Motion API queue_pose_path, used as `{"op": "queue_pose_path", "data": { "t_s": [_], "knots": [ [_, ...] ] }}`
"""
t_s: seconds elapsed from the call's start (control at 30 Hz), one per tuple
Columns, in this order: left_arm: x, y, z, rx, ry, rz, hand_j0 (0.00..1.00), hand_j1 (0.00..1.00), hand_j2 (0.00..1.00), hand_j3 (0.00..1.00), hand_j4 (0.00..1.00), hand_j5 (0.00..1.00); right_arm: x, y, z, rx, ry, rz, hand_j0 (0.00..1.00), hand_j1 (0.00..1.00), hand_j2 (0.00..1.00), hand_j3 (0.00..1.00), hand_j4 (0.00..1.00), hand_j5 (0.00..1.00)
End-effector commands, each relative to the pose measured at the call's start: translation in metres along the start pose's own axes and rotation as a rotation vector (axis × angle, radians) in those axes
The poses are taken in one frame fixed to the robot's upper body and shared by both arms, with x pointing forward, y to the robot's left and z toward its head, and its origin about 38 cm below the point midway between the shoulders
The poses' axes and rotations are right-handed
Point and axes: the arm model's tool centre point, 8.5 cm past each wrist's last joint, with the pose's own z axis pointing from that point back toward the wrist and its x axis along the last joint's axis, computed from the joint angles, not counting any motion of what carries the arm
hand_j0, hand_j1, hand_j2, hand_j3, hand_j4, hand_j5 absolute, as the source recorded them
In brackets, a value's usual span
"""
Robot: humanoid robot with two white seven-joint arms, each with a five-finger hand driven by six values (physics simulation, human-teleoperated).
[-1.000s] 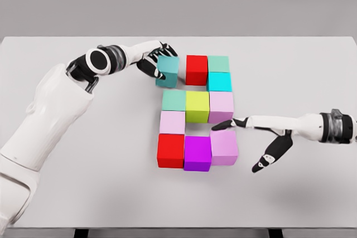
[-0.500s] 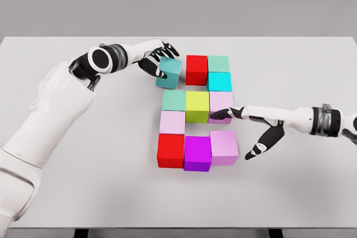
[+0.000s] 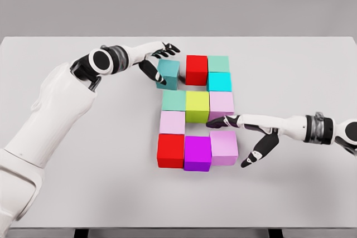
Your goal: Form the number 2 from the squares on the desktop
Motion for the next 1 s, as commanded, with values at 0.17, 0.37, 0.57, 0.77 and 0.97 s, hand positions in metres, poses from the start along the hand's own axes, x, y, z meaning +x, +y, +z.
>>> {"op": "queue_pose_path", "data": {
  "t_s": [0.17, 0.37, 0.57, 0.77, 0.97],
  "knots": [
    [-0.004, -0.001, -0.001, -0.003, 0.000, -0.005, 0.97, 0.97, 0.97, 0.97, 0.97, 0.97, -0.002, 0.003, 0.001, 0.001, 0.004, -0.014, 1.00, 1.00, 1.00, 1.00, 1.00, 1.00],
    [0.006, -0.004, -0.006, -0.001, -0.004, -0.036, 0.97, 0.97, 0.97, 0.97, 0.97, 0.97, -0.003, 0.007, 0.000, 0.009, 0.003, -0.021, 1.00, 1.00, 1.00, 1.00, 1.00, 1.00],
    [0.011, -0.006, -0.009, 0.006, 0.001, -0.058, 0.96, 0.96, 0.96, 0.96, 0.96, 0.96, -0.003, 0.007, 0.001, 0.008, 0.005, -0.020, 1.00, 1.00, 1.00, 1.00, 1.00, 1.00],
    [0.021, -0.010, -0.014, 0.013, 0.003, -0.089, 0.96, 0.96, 0.96, 0.96, 0.96, 0.96, -0.002, 0.008, 0.004, 0.010, 0.006, -0.019, 1.00, 1.00, 1.00, 1.00, 1.00, 1.00],
    [0.020, -0.010, -0.015, 0.013, 0.006, -0.090, 0.96, 0.96, 0.96, 0.96, 0.96, 0.96, -0.001, 0.010, 0.006, 0.013, 0.006, -0.021, 1.00, 1.00, 1.00, 1.00, 1.00, 1.00]
  ]
}}
